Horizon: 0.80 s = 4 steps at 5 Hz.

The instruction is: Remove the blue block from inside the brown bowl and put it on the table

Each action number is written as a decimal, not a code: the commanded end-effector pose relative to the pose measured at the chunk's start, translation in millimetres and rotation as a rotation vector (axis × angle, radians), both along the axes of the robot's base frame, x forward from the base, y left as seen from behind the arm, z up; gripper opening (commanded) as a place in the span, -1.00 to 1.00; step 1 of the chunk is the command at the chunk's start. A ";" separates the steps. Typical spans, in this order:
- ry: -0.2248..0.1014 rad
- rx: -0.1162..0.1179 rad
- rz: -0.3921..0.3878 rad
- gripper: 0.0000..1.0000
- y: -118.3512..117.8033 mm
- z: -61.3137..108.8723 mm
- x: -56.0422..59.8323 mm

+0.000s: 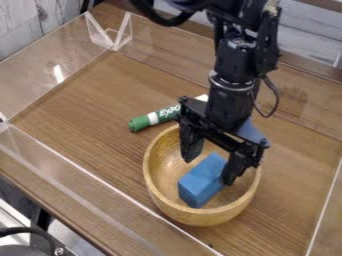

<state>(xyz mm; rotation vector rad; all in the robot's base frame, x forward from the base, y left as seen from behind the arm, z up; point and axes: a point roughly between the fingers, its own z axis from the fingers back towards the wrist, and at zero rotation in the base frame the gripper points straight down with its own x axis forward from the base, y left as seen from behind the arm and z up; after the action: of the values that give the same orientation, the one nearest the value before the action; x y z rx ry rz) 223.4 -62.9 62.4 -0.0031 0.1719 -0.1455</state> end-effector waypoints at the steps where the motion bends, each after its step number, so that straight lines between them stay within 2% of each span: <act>1: -0.024 -0.008 -0.008 1.00 -2.1 4.3 3.7; 4: -0.018 -0.011 -0.002 1.00 -1.2 2.7 4.7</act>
<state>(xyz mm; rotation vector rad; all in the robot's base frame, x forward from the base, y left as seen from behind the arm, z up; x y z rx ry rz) 222.8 -63.3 58.5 -0.0071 0.1848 -0.1497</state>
